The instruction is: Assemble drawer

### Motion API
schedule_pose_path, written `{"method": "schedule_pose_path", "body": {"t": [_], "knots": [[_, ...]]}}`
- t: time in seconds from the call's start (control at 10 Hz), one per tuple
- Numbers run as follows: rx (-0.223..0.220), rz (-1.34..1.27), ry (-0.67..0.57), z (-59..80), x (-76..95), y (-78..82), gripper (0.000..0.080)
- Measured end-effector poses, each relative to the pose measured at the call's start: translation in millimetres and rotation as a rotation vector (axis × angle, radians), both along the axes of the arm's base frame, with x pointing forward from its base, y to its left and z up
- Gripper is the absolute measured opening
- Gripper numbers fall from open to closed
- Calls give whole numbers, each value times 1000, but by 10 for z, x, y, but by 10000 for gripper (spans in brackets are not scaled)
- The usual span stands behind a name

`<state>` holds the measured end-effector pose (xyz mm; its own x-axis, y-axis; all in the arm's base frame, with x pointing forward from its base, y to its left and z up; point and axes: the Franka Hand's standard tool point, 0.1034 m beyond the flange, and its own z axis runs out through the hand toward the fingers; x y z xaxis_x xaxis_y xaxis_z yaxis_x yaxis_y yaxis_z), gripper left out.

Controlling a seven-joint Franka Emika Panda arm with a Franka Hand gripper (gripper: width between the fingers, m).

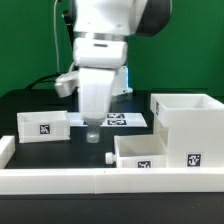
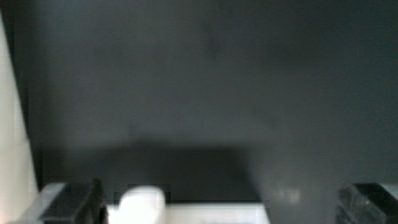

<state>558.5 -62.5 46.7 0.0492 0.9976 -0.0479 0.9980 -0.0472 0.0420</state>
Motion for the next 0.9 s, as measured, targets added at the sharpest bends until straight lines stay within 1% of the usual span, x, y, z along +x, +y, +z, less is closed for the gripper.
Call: {"method": "schedule_pose_path", "body": {"t": [0.1,0.2,0.3,0.4,0.5,0.6,0.7,0.8,0.9], "knots": [[35,9,3,-63,13,-107,649],[76,30,2,-100,87,-208,649],[109,26,-7,-111,172,-264,649],[129,22,-14,-117,202,-273,649],[158,42,-16,-127,190,-303,649],[200,38,-10,-149,169,-344,649],[225,31,-12,-173,183,-300,649],[239,34,-7,-209,186,-187,649],[244,36,-2,-225,204,-78,649]]}}
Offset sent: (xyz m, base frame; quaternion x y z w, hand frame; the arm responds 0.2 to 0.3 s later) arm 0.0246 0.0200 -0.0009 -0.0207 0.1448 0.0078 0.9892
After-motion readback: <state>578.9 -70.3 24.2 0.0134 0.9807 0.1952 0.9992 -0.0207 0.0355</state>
